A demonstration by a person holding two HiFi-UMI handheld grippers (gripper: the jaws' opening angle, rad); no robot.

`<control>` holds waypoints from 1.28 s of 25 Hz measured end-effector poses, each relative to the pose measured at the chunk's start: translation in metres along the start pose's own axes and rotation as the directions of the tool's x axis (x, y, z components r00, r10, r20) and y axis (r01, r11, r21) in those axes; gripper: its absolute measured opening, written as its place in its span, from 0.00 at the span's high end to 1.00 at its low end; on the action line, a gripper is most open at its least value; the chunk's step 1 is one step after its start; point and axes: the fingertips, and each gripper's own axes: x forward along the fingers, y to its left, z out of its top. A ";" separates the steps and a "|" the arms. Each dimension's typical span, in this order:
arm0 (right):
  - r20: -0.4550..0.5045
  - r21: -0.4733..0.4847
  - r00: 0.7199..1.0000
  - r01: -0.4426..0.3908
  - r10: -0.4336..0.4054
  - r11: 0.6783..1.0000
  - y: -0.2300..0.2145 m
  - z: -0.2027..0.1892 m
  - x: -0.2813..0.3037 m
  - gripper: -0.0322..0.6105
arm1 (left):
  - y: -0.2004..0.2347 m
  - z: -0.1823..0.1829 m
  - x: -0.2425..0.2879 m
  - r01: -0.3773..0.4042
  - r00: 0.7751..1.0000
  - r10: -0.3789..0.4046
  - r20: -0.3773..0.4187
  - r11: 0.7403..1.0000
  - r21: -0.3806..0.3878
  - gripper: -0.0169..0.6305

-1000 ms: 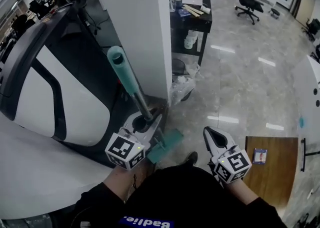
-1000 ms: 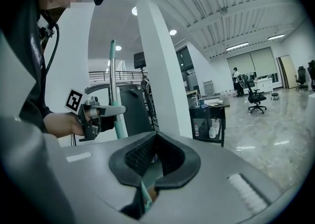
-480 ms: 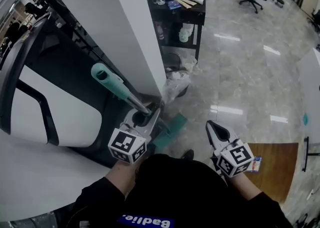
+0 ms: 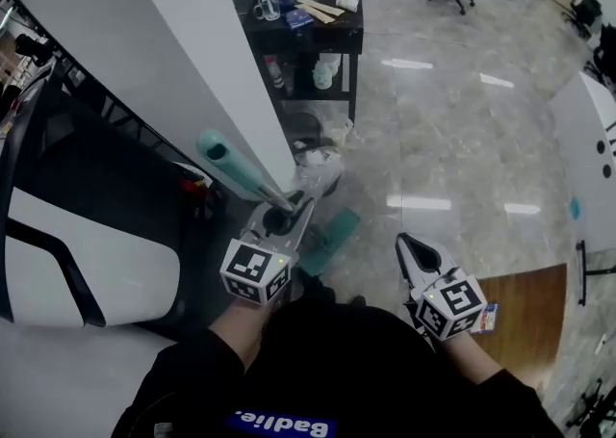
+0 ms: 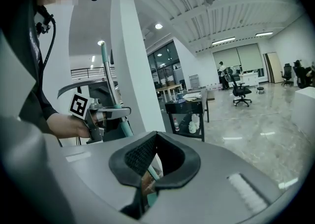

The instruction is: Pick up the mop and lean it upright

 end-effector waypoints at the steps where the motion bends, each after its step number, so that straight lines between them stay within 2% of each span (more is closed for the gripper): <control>1: -0.006 0.008 1.000 0.022 -0.022 1.000 -0.004 0.000 0.003 0.94 | 0.005 -0.003 0.008 0.014 1.000 -0.014 -0.003 1.000 -0.002 0.82; 10: -0.058 0.014 0.977 0.206 -0.205 0.978 -0.037 0.011 0.037 0.94 | 0.052 -0.045 0.065 0.108 0.992 -0.110 -0.056 0.993 -0.042 0.82; 13: -0.080 0.003 0.967 0.241 -0.240 0.970 -0.042 0.011 0.045 0.94 | 0.068 -0.058 0.078 0.122 0.990 -0.125 -0.062 0.991 -0.054 0.82; 20: -0.153 0.000 0.969 0.197 -0.194 0.980 -0.045 0.004 0.067 0.94 | 0.091 -0.097 0.102 0.088 0.990 -0.094 -0.109 0.994 -0.059 0.82; 32: -0.268 -0.058 0.956 0.105 -0.117 0.993 -0.094 0.002 0.086 0.94 | 0.126 -0.166 0.137 -0.021 0.981 0.008 -0.196 0.998 -0.064 0.82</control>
